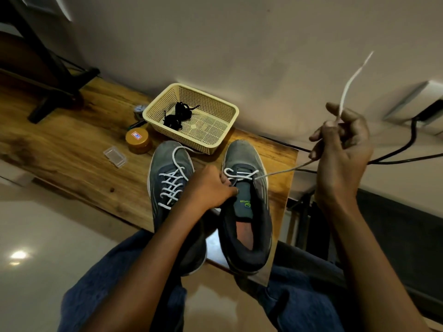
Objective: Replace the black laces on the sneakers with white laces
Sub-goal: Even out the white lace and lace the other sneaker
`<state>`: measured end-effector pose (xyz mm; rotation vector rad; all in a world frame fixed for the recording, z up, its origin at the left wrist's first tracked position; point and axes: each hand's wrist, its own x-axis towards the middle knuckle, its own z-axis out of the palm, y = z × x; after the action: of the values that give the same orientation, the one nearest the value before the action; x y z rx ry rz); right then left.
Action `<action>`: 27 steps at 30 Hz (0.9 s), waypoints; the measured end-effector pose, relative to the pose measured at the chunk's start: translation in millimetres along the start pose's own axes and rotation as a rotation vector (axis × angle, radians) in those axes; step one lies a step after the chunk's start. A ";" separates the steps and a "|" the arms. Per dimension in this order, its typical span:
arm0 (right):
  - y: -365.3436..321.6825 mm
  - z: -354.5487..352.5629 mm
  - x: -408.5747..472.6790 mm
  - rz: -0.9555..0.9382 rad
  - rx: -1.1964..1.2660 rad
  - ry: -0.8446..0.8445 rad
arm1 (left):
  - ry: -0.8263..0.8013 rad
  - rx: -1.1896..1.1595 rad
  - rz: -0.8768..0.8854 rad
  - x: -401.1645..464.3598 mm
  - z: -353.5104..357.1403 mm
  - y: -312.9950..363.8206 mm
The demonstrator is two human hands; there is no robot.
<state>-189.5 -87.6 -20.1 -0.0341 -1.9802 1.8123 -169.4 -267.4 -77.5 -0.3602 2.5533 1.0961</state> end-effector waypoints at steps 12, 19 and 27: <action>28.2 5.9 -11.7 0.278 -0.970 -1.033 | -0.150 -0.226 -0.046 10.2 -4.4 -11.4; 22.1 19.2 -20.2 0.172 -1.015 -0.978 | -0.156 -0.246 -0.042 13.9 -5.6 -15.7; 43.5 44.6 -34.8 0.000 -0.909 -0.836 | -0.154 -0.261 -0.030 13.3 -6.8 -15.7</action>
<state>-185.7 -134.7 -73.6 0.5078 -3.2120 0.7899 -177.2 -284.2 -88.6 -0.3616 2.2698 1.3930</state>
